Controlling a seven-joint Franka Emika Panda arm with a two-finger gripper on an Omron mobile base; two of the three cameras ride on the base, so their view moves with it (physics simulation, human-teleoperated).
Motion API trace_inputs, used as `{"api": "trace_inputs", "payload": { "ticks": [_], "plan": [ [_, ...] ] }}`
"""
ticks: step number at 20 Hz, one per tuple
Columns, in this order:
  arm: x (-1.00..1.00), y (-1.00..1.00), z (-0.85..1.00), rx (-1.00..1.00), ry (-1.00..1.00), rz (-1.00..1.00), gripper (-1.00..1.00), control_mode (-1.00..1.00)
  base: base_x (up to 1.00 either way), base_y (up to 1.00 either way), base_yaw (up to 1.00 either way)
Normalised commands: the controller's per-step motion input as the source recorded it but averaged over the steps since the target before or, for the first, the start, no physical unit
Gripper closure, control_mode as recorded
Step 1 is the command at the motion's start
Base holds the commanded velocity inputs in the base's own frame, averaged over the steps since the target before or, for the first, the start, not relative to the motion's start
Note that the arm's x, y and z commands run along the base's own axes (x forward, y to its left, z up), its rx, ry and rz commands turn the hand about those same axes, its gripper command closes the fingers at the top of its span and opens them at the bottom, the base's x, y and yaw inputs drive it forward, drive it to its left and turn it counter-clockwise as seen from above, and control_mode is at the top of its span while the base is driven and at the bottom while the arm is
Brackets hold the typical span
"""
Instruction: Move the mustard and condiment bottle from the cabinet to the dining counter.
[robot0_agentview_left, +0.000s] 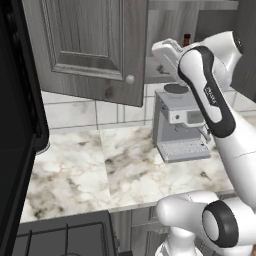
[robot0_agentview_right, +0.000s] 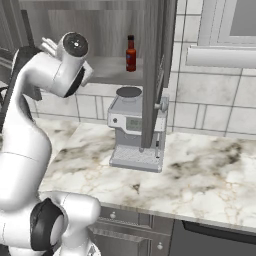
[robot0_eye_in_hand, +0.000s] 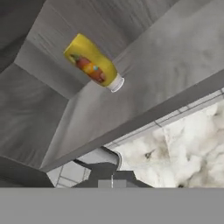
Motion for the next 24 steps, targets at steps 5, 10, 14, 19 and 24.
{"api": "trace_inputs", "payload": {
  "ticks": [5,10,14,19,24],
  "plan": [
    [0.54,0.63,-0.20,0.22,0.08,0.28,1.00,-1.00,0.00,0.00,0.00],
    [-0.12,0.94,0.02,0.08,0.03,0.26,1.00,-1.00,0.00,0.00,0.00],
    [-1.00,0.85,0.10,0.00,0.00,0.25,1.00,-1.00,0.00,0.00,0.00],
    [-1.00,0.67,0.08,0.00,-0.04,0.25,1.00,-1.00,0.00,0.00,0.00],
    [-0.84,0.92,-0.01,-0.02,-0.08,0.11,1.00,-1.00,0.00,0.00,0.00]
  ]
}}
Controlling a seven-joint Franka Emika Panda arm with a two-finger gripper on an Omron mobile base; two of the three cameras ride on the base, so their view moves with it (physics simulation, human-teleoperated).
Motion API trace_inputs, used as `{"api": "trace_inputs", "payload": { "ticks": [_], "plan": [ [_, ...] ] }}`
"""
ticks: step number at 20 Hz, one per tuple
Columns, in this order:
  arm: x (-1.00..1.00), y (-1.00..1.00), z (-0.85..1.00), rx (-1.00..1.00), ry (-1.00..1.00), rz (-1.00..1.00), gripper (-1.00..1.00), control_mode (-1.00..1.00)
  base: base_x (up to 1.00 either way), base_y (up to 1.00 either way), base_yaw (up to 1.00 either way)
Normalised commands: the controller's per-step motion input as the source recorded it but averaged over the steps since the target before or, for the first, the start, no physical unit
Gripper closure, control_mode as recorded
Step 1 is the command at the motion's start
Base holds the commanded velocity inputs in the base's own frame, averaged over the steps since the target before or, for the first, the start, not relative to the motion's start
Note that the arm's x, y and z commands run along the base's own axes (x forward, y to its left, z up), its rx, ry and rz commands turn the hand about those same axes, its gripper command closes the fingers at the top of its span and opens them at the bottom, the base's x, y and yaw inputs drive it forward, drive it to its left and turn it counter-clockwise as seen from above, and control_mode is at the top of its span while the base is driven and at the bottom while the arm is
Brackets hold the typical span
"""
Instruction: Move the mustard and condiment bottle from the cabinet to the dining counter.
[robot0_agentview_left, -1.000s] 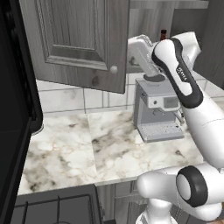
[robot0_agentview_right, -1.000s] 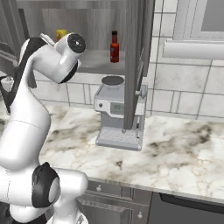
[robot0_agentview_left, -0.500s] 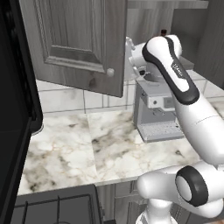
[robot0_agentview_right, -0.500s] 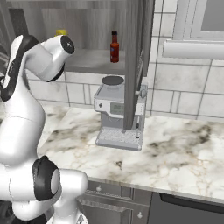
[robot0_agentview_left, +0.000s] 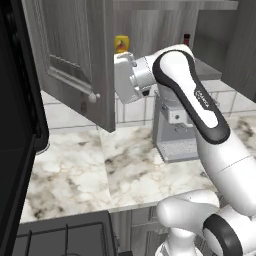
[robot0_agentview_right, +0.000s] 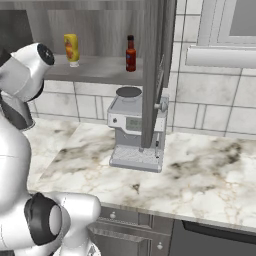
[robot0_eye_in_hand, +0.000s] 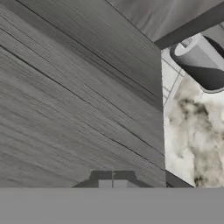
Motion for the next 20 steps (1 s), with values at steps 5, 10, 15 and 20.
{"api": "trace_inputs", "payload": {
  "ticks": [5,10,15,20],
  "plan": [
    [-0.29,1.00,-0.07,-0.01,0.00,0.00,1.00,-1.00,0.00,0.00,0.00],
    [0.00,0.70,-0.13,-0.03,0.01,-0.02,1.00,-1.00,0.00,0.00,0.00],
    [0.07,-0.14,-0.09,-0.07,0.00,-0.07,1.00,-1.00,0.00,0.00,0.00],
    [0.01,-0.90,-0.01,-0.12,0.04,-0.27,1.00,-1.00,0.00,0.00,0.00]
  ]
}}
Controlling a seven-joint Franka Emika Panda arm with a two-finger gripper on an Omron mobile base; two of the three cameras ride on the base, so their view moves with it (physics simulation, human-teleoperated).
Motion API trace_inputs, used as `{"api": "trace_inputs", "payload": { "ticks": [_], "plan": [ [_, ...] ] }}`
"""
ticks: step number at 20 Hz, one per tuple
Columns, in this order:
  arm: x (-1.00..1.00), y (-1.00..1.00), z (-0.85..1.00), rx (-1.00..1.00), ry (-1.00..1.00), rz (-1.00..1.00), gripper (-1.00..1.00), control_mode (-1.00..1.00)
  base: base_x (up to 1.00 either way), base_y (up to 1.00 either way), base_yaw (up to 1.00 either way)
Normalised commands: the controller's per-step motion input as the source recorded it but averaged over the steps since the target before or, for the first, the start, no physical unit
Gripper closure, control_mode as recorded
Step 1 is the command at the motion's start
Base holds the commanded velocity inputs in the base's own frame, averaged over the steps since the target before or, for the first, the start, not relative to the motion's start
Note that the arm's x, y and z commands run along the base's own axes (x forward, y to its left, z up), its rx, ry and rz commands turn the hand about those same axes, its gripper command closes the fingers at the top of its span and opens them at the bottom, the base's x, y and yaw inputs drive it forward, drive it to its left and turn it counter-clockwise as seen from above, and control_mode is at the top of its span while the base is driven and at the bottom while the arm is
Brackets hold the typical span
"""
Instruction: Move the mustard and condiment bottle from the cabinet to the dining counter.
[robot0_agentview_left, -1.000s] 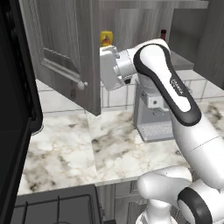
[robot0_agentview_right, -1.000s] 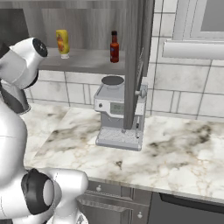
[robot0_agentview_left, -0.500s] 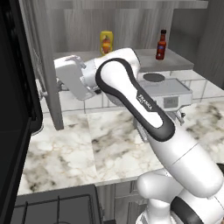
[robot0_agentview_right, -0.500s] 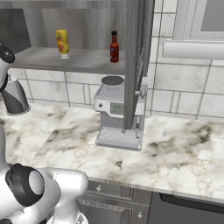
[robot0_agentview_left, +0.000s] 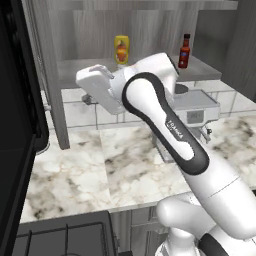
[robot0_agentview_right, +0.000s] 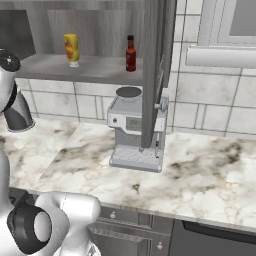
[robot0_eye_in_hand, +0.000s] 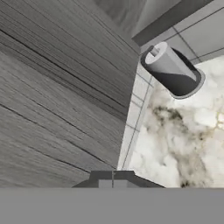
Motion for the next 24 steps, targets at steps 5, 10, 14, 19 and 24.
{"api": "trace_inputs", "payload": {
  "ticks": [5,10,14,19,24],
  "plan": [
    [0.12,-1.00,0.00,-0.15,0.12,-0.32,1.00,-1.00,0.00,0.00,0.00],
    [0.33,-0.99,-0.05,-0.28,0.01,-0.48,1.00,-1.00,0.00,0.00,0.00],
    [0.49,-0.92,-0.25,-0.30,0.00,-0.38,1.00,-1.00,0.00,0.00,0.00],
    [0.25,-0.92,-0.34,-0.20,-0.01,-0.14,1.00,-1.00,0.00,0.00,0.00],
    [0.00,-0.22,-0.03,-0.16,0.00,-0.03,1.00,-1.00,0.00,0.00,0.00]
  ]
}}
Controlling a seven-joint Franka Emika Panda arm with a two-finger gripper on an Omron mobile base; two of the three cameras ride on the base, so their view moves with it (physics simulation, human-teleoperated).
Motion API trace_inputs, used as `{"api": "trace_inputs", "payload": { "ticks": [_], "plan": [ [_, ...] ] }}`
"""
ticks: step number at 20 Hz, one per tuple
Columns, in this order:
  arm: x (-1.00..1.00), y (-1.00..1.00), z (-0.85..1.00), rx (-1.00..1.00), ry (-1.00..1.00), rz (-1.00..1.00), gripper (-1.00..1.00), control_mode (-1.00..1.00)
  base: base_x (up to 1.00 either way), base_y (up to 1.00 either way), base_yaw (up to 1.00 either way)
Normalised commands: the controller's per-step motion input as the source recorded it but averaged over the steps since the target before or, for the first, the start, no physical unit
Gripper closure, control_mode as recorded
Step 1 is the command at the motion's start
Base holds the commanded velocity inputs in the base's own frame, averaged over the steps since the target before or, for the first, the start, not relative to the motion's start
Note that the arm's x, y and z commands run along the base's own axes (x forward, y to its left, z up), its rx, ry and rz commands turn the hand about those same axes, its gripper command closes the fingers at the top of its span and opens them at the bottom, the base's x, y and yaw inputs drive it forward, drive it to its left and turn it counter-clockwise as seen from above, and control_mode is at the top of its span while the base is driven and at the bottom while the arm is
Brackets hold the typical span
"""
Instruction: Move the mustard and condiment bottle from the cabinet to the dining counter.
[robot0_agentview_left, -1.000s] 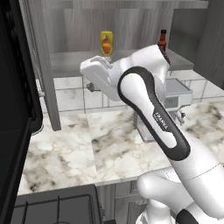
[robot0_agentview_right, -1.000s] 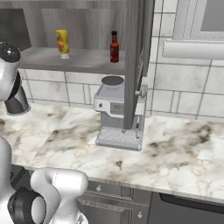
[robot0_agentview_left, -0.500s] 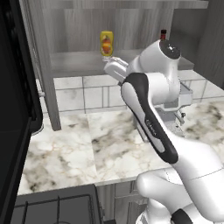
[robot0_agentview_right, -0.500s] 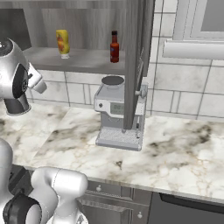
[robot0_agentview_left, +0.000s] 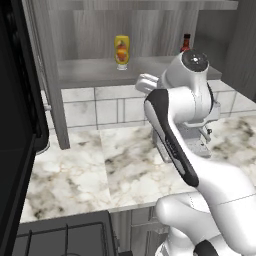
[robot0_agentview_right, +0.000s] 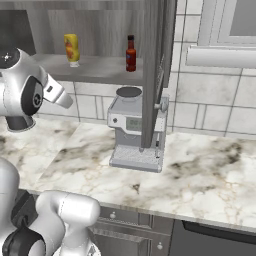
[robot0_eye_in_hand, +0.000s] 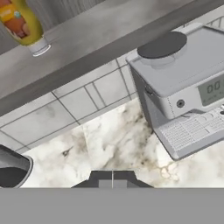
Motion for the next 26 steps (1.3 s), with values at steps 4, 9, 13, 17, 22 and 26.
{"api": "trace_inputs", "payload": {
  "ticks": [4,9,13,17,22,26],
  "plan": [
    [0.02,-0.01,0.00,-0.10,0.00,0.00,-1.00,-1.00,0.00,0.00,0.00],
    [0.00,-0.06,0.00,0.00,0.00,0.00,-1.00,-1.00,0.00,0.00,0.00],
    [0.00,-0.41,0.20,-0.02,0.00,0.04,-1.00,-1.00,0.00,0.00,0.00],
    [0.00,-0.82,0.12,-0.18,0.00,0.06,-1.00,-1.00,0.00,0.00,0.00],
    [0.00,-0.95,0.00,-0.15,-0.01,0.10,-1.00,-1.00,0.00,0.00,0.00],
    [0.00,-0.88,0.00,-0.10,-0.09,0.07,-1.00,-1.00,0.00,0.00,0.00]
  ]
}}
